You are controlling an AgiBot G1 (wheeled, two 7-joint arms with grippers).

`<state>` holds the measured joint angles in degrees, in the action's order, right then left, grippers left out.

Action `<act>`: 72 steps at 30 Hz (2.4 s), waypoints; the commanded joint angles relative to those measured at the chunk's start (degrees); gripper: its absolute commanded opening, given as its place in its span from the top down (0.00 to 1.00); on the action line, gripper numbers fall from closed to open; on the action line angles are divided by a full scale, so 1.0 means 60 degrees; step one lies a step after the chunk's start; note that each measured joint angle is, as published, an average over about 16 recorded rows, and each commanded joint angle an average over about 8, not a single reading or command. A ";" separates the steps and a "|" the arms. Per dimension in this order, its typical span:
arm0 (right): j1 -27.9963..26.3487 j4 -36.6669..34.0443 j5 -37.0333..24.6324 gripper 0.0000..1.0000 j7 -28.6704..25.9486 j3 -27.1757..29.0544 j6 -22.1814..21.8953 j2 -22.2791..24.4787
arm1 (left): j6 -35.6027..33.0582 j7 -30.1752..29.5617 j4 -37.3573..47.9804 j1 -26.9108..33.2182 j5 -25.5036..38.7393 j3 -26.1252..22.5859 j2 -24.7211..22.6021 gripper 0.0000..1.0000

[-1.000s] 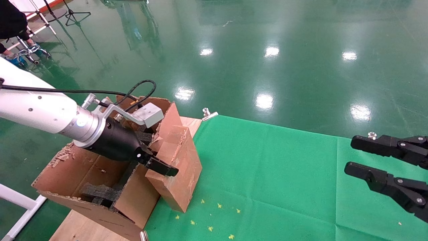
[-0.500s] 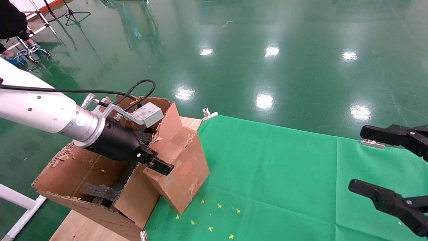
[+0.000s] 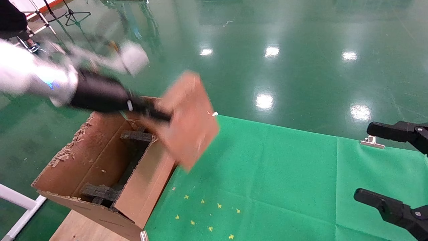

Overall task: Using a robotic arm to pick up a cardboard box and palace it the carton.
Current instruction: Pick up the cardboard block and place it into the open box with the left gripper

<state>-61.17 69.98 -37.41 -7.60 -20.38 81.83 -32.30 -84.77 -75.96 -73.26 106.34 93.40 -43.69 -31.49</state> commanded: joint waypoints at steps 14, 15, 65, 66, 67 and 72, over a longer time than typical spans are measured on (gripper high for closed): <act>0.0000 0.0000 0.0000 0.00 0.0000 0.0000 0.0000 0.0000 | 0.0146 0.1472 0.2421 0.2215 0.1527 0.0600 0.1040 1.00; 0.0000 0.0000 0.0000 0.00 0.0000 0.0000 0.0000 0.0000 | 0.0117 0.1543 0.2614 0.2256 0.1649 0.0572 0.1112 1.00; 0.0000 0.0000 0.0000 0.00 0.0000 0.0000 0.0000 0.0000 | 0.2967 0.6955 1.0731 -0.0113 0.1841 -0.0092 -0.0052 1.00; 0.0000 0.0000 0.0000 0.00 0.0000 0.0000 0.0000 0.0000 | 0.3020 0.6980 1.0828 -0.0153 0.1825 -0.0084 -0.0107 1.00; 0.0000 0.0000 0.0000 0.00 0.0000 0.0000 0.0000 0.0000 | 0.3076 0.7005 1.0916 -0.0194 0.1810 -0.0077 -0.0157 1.00; 0.0000 0.0000 0.0000 0.00 0.0000 0.0000 0.0000 0.0000 | 0.3352 0.7123 1.1305 -0.0428 0.1729 -0.0032 -0.0400 1.00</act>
<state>-61.17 69.98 -37.41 -7.60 -20.38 81.83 -32.29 -64.81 -33.28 -5.62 103.82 103.90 -43.96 -33.81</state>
